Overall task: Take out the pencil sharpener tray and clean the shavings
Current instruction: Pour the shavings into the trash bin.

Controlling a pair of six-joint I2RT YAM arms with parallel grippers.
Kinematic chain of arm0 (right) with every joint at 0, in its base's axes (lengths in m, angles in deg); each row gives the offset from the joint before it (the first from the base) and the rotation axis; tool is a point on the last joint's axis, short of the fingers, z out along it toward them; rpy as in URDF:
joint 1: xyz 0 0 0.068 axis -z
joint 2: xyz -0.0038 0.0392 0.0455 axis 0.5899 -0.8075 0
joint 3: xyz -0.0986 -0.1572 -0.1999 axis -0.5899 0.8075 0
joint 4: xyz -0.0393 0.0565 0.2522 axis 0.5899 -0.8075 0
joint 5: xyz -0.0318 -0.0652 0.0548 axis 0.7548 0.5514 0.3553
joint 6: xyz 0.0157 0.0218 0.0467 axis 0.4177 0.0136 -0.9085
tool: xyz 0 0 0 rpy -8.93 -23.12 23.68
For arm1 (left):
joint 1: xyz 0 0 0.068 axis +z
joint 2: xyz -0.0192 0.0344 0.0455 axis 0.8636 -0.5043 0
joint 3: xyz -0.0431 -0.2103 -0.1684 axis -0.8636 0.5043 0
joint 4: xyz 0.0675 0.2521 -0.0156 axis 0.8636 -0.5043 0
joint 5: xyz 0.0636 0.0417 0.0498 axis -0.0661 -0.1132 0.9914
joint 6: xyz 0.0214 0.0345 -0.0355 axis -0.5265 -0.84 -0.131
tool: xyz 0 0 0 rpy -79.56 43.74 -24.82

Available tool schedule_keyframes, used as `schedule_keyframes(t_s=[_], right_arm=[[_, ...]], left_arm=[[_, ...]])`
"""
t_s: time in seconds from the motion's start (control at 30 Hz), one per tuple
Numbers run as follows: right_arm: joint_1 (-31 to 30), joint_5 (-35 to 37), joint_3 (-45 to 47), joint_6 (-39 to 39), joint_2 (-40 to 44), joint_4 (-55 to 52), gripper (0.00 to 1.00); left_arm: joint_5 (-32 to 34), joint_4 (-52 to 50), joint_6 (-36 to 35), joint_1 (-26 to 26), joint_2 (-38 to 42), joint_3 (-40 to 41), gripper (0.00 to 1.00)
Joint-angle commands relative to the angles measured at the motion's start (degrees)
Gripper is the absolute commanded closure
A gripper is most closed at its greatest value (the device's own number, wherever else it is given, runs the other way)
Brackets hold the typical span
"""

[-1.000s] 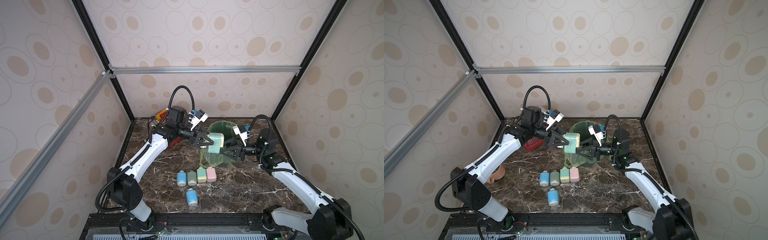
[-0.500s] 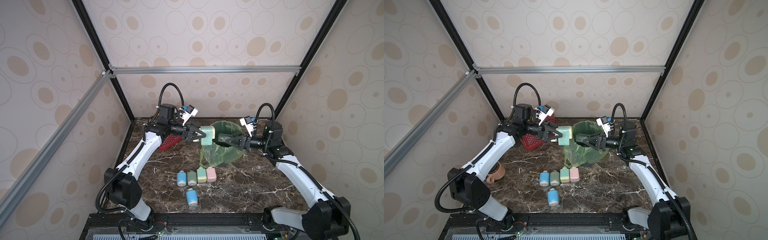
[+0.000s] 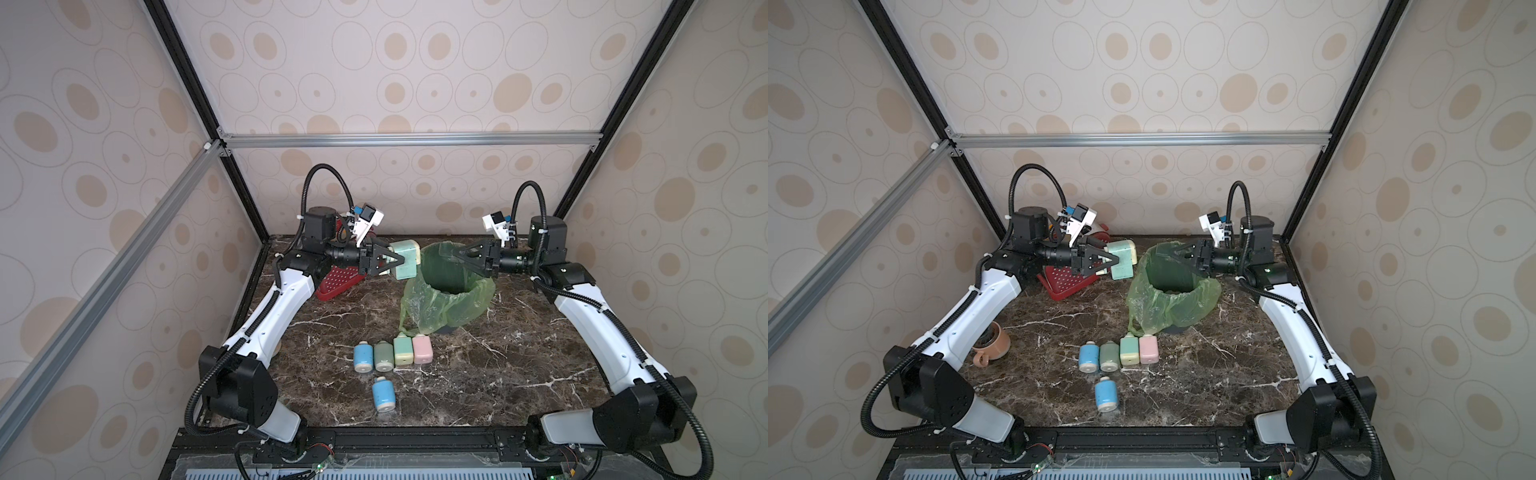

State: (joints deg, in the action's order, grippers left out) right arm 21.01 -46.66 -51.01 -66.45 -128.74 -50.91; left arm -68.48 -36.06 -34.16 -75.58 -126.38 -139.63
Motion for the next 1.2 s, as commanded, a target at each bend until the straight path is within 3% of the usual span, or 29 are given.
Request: schedule_keyframes(t_s=[0.0, 0.17, 0.27, 0.4, 0.5, 0.63, 0.73, 0.83, 0.93, 1.03, 1.13, 1.17], right_arm=[[0.1, 0.2, -1.8, -10.0, -2.8, -2.8, 0.65], [0.2, -2.0, -2.1, -18.3, -5.4, -2.6, 0.72], [2.0, -0.7, -2.3, -19.9, -5.1, -5.1, 0.73], [2.8, 0.0, -4.6, -19.6, -5.5, -12.6, 0.73], [2.8, 0.4, -4.4, -21.1, -6.2, -14.7, 0.73], [2.8, 1.1, -0.9, -29.4, -5.4, -7.4, 0.75], [3.7, 1.1, -2.4, -28.3, -6.6, -10.9, 0.76], [3.4, 2.8, -1.0, -32.9, -5.4, -5.2, 0.74], [4.3, 2.2, -2.3, -31.7, -6.5, -9.3, 0.77], [3.2, 3.6, -1.4, -33.6, -5.8, -5.0, 0.75], [3.7, 1.6, -1.0, -32.4, -6.6, -9.8, 0.81], [2.6, 2.8, 0.0, -34.0, -5.5, -6.9, 0.8]], left_arm=[[5.8, 10.7, 5.8, -0.1, 4.0, 1.6, 0.94], [13.9, 12.7, 9.2, -0.1, 6.2, 2.8, 0.94], [20.3, 13.9, 11.6, -0.1, 6.9, 3.8, 0.94], [23.8, 19.8, 15.7, -0.1, 7.7, 7.6, 0.93], [25.4, 20.4, 15.5, -0.1, 7.7, 9.6, 0.93], [25.6, 22.5, 16.1, -0.1, 8.0, 11.6, 0.94], [26.3, 23.2, 15.9, -0.1, 8.3, 12.7, 0.93], [26.1, 21.7, 14.6, -0.1, 8.0, 11.9, 0.93], [26.0, 22.2, 14.5, -0.1, 8.1, 12.0, 0.93], [26.2, 21.8, 14.1, -0.1, 8.5, 12.4, 0.93], [26.5, 22.1, 14.2, -0.1, 8.6, 12.8, 0.93], [26.3, 22.0, 14.2, -0.1, 8.5, 12.7, 0.93]])
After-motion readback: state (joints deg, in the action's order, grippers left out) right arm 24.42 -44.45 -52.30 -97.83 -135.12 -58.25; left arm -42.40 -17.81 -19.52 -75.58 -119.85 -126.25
